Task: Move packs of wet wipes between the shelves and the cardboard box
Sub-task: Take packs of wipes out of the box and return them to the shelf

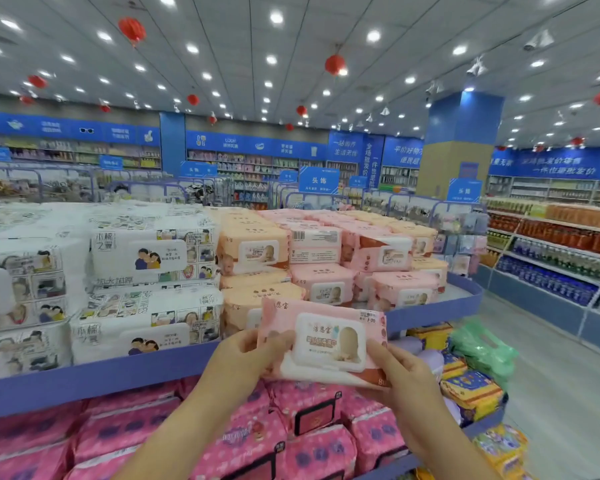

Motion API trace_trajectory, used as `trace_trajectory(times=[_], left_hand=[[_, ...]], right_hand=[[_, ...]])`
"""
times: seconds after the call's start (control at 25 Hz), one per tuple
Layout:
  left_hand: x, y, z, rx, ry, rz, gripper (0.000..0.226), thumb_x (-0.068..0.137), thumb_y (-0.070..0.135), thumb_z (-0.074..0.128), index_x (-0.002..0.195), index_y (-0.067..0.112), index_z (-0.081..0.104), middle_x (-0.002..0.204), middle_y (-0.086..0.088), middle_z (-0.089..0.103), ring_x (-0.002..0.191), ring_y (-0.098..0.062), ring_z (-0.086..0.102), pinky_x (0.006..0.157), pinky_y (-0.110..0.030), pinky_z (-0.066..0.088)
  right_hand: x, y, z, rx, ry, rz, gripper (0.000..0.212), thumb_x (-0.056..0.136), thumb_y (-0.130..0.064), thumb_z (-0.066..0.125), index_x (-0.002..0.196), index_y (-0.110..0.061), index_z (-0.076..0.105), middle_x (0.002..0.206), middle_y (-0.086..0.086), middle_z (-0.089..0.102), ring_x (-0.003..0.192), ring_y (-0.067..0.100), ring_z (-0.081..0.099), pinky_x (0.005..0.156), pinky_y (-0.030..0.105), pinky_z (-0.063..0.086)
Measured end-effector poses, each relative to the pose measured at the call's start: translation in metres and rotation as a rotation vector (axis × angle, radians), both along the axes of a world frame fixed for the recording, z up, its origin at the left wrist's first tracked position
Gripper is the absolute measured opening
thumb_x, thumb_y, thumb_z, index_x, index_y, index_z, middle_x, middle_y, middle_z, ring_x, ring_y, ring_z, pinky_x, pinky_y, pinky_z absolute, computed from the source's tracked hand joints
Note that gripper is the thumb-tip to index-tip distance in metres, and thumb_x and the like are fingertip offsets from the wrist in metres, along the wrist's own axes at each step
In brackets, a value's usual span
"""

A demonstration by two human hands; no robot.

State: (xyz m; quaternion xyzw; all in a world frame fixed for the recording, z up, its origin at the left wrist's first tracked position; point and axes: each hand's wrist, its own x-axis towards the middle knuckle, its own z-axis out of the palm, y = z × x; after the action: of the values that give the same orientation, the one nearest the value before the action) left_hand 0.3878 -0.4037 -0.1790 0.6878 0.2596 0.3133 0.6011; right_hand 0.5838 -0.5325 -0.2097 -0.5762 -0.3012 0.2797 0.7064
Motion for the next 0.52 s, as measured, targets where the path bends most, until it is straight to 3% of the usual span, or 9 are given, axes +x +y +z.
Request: trace_trajectory(times=[0.08, 0.16, 0.2, 0.24, 0.36, 0.44, 0.52], left_hand=[[0.038, 0.009, 0.014, 0.080, 0.077, 0.025, 0.037, 0.075, 0.047, 0.081, 0.101, 0.025, 0.067, 0.079, 0.021, 0.074, 0.070, 0.008, 0.067, 0.064, -0.011, 0.050], [0.080, 0.028, 0.026, 0.208, 0.198, 0.035, 0.068, 0.069, 0.052, 0.088, 0.128, 0.036, 0.056, 0.112, 0.020, 0.066, 0.101, 0.002, 0.064, 0.085, -0.021, 0.050], [0.105, 0.039, 0.031, 0.282, 0.248, 0.051, 0.082, 0.063, 0.056, 0.090, 0.134, 0.042, 0.052, 0.124, 0.017, 0.060, 0.113, -0.004, 0.060, 0.096, -0.028, 0.048], [0.126, 0.050, 0.038, 0.358, 0.280, 0.070, 0.089, 0.059, 0.058, 0.092, 0.137, 0.045, 0.050, 0.131, 0.015, 0.058, 0.120, -0.008, 0.058, 0.103, -0.034, 0.047], [0.173, 0.082, 0.060, 0.499, 0.311, 0.160, 0.093, 0.060, 0.050, 0.094, 0.141, 0.044, 0.050, 0.137, 0.018, 0.053, 0.123, -0.013, 0.056, 0.109, -0.038, 0.044], [0.191, 0.107, 0.075, 0.502, 0.293, 0.241, 0.095, 0.065, 0.048, 0.092, 0.147, 0.041, 0.045, 0.147, 0.015, 0.047, 0.130, -0.016, 0.051, 0.113, -0.043, 0.041], [0.207, 0.133, 0.081, 0.532, 0.302, 0.316, 0.089, 0.077, 0.039, 0.087, 0.152, 0.036, 0.040, 0.142, 0.009, 0.048, 0.127, -0.016, 0.050, 0.112, -0.040, 0.041]], right_hand=[[0.048, 0.004, 0.011, -0.009, -0.120, 0.066, 0.029, 0.084, -0.037, 0.069, 0.107, -0.020, 0.075, 0.103, 0.010, 0.078, 0.087, 0.021, 0.075, 0.077, 0.038, 0.061], [0.105, 0.013, 0.029, -0.018, -0.263, 0.160, 0.016, 0.090, -0.029, 0.067, 0.104, -0.037, 0.067, 0.094, -0.009, 0.078, 0.083, 0.004, 0.074, 0.071, 0.021, 0.059], [0.139, 0.021, 0.037, -0.032, -0.323, 0.214, 0.022, 0.094, -0.021, 0.065, 0.106, -0.039, 0.062, 0.089, -0.018, 0.075, 0.081, -0.005, 0.072, 0.068, 0.015, 0.057], [0.169, 0.031, 0.044, -0.053, -0.380, 0.279, 0.029, 0.096, -0.015, 0.064, 0.114, -0.038, 0.059, 0.091, -0.019, 0.075, 0.085, -0.006, 0.071, 0.072, 0.015, 0.057], [0.231, 0.075, 0.064, -0.083, -0.523, 0.396, 0.045, 0.095, -0.006, 0.066, 0.133, -0.027, 0.055, 0.109, -0.006, 0.077, 0.103, 0.018, 0.073, 0.088, 0.038, 0.059], [0.256, 0.118, 0.080, -0.069, -0.607, 0.344, 0.037, 0.094, -0.006, 0.067, 0.126, -0.024, 0.060, 0.105, -0.006, 0.077, 0.100, 0.020, 0.073, 0.083, 0.035, 0.058], [0.266, 0.164, 0.095, -0.042, -0.679, 0.229, 0.017, 0.093, -0.013, 0.069, 0.109, -0.018, 0.067, 0.096, -0.002, 0.077, 0.091, 0.023, 0.072, 0.079, 0.037, 0.059]])
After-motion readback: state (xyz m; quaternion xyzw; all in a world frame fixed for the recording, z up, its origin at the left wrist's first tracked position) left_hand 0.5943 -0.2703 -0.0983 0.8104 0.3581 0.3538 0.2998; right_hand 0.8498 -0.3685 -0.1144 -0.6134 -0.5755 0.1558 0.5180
